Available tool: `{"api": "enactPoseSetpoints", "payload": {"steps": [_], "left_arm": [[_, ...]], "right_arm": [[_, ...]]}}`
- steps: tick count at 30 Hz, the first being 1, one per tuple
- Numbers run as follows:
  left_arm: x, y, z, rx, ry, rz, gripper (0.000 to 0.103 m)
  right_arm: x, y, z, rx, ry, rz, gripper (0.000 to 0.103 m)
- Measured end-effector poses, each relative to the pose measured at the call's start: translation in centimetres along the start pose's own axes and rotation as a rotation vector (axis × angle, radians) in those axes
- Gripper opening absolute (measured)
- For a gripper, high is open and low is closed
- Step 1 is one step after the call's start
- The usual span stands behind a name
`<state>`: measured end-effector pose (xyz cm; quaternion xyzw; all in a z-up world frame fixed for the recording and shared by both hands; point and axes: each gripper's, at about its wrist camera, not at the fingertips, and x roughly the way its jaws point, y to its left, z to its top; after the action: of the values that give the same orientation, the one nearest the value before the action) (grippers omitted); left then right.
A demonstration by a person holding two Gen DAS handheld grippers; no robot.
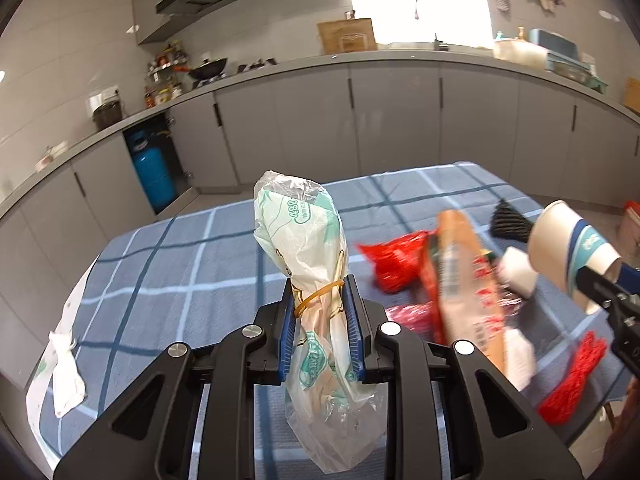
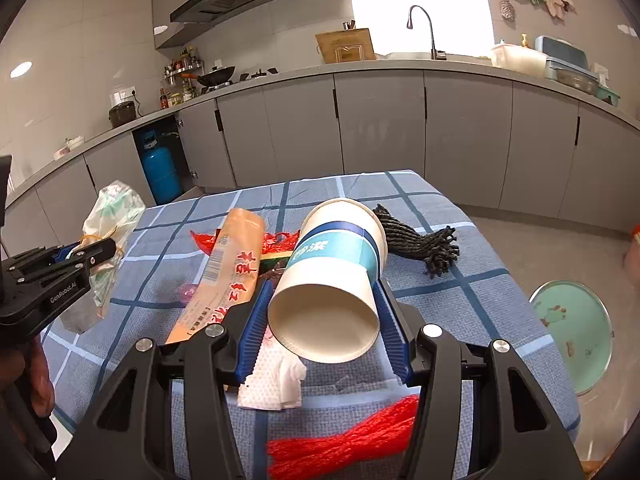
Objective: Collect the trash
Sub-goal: 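Carry the bag and cup over the green bucket and release both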
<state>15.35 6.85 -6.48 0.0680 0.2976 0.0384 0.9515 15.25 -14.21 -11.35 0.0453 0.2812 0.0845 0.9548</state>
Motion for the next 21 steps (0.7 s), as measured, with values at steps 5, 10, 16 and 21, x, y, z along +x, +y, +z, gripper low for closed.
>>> {"api": "enactPoseSetpoints", "payload": {"steps": [5, 10, 16, 21], "left_arm": [[-0.6, -2.4, 0.6, 0.038, -0.027, -0.047, 0.024], [-1.1, -5.2, 1.6, 0.081, -0.058, -0.097, 0.024], [-1.0, -8.2, 2.7, 0.116, -0.073, -0.150, 0.024], [-1.0, -11.4, 3.3, 0.154, -0.082, -0.215, 0.024]], "right_arm": [[-0.4, -0.9, 0.1, 0.013, -0.013, -0.005, 0.052], [-0.8, -2.2, 0.4, 0.030, -0.031, -0.027, 0.052], [-1.2, -4.7, 0.5, 0.068, -0.043, -0.065, 0.052], [-1.7, -7.2, 0.6, 0.106, -0.058, -0.104, 0.052]]}}
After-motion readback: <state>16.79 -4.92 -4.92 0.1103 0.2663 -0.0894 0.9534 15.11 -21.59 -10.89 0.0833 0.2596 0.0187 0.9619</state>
